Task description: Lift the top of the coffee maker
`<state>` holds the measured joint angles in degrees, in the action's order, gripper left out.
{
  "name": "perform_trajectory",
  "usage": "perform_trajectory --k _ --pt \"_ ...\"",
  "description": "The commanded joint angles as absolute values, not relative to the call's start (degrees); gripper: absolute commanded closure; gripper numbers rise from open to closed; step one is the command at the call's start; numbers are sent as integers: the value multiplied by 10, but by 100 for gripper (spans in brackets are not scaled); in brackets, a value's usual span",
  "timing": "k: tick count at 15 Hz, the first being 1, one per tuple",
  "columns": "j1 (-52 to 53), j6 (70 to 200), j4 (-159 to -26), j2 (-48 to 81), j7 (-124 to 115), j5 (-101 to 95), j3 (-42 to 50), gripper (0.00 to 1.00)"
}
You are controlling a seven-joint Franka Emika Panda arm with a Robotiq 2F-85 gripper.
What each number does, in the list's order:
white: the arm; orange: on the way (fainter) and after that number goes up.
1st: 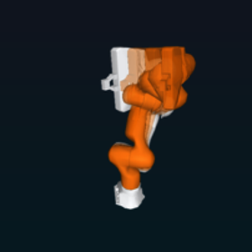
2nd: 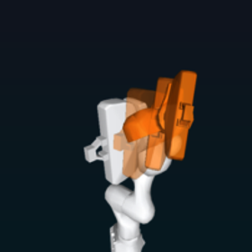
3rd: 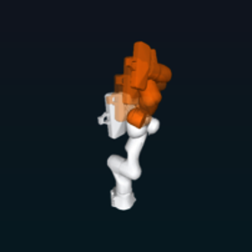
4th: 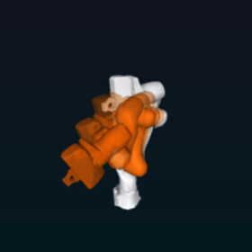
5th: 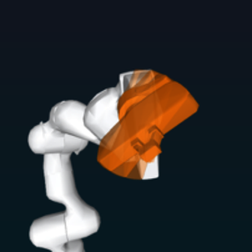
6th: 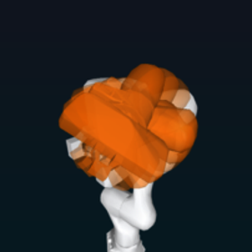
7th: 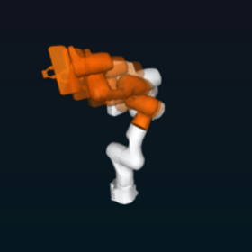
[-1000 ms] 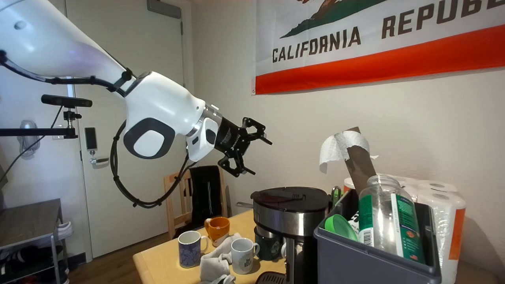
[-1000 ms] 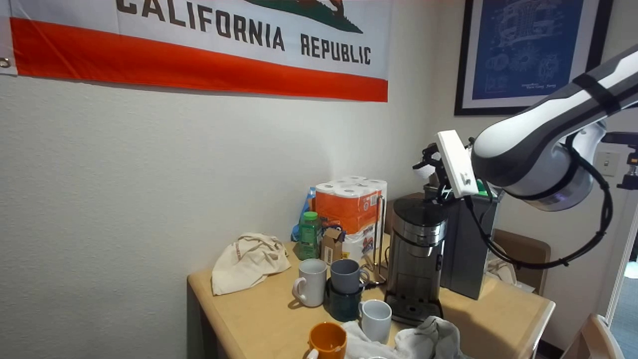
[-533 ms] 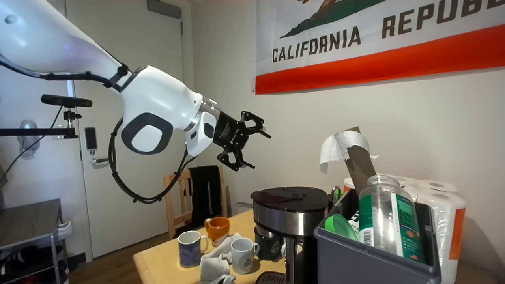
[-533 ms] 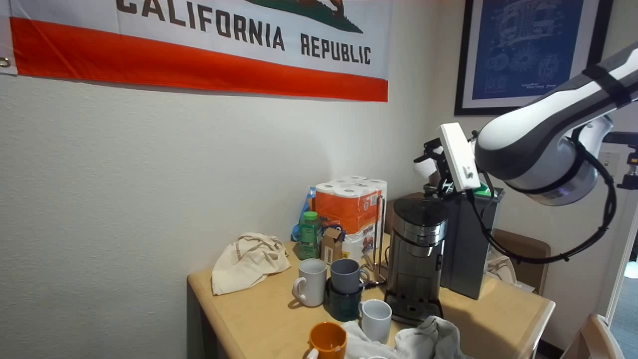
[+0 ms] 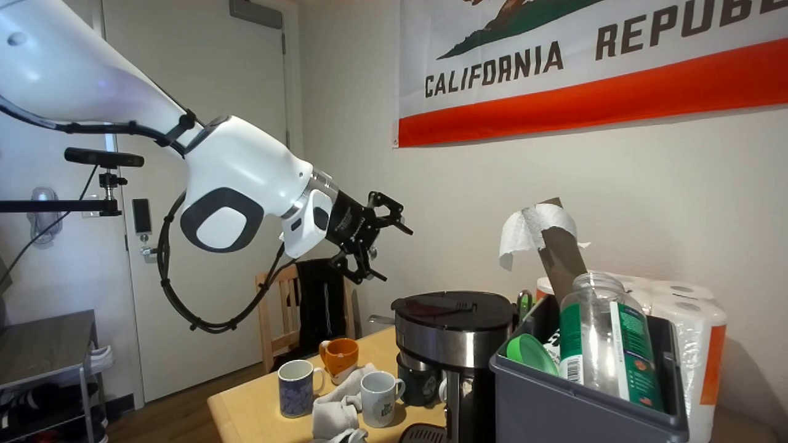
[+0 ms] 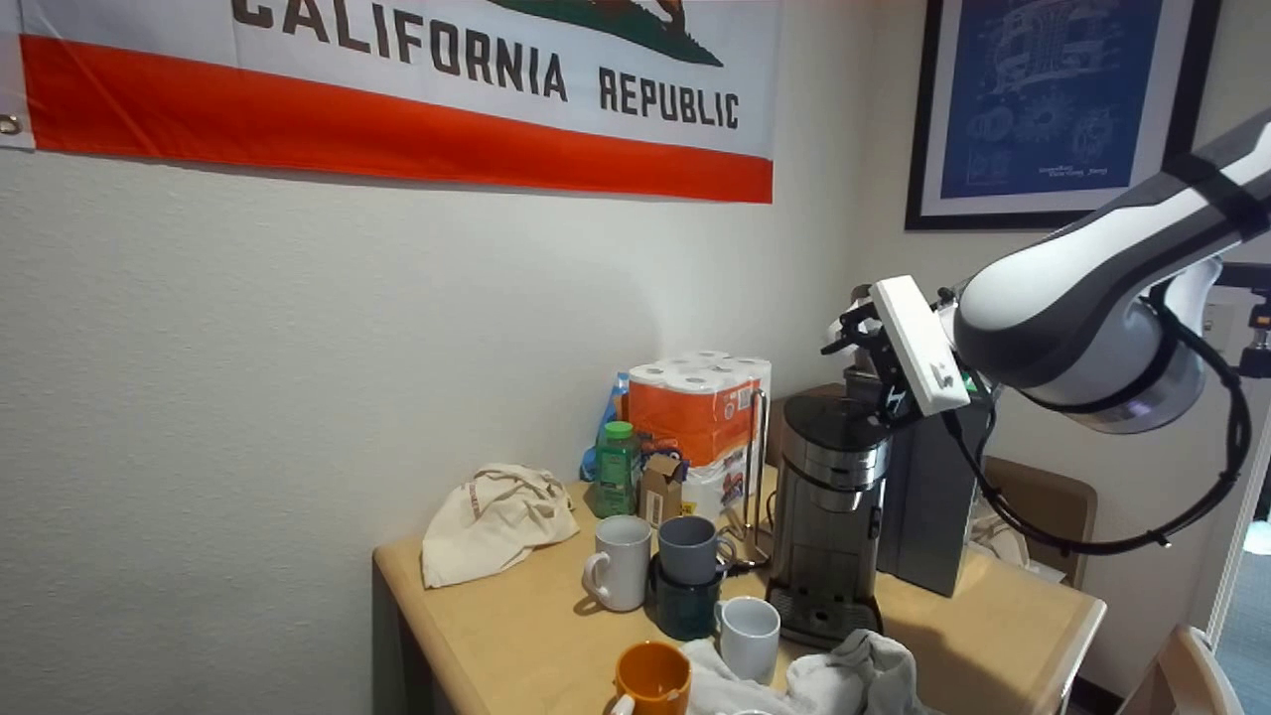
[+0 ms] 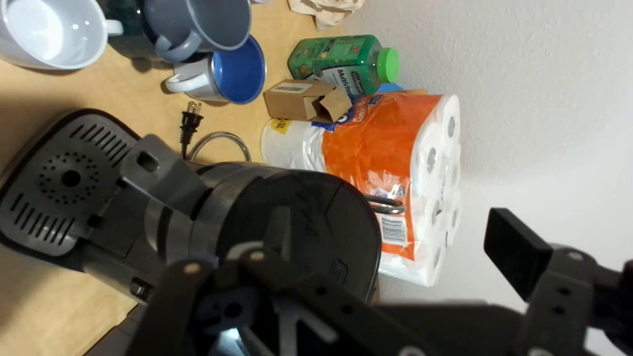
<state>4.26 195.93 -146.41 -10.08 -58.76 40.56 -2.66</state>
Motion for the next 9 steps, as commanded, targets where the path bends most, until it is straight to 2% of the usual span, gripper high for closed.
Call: perform_trajectory --k 1,9 --pt "31 1911 -1481 -119 -547 386 -21 0" --pt "-11 1820 -1481 -120 -473 315 -20 0"
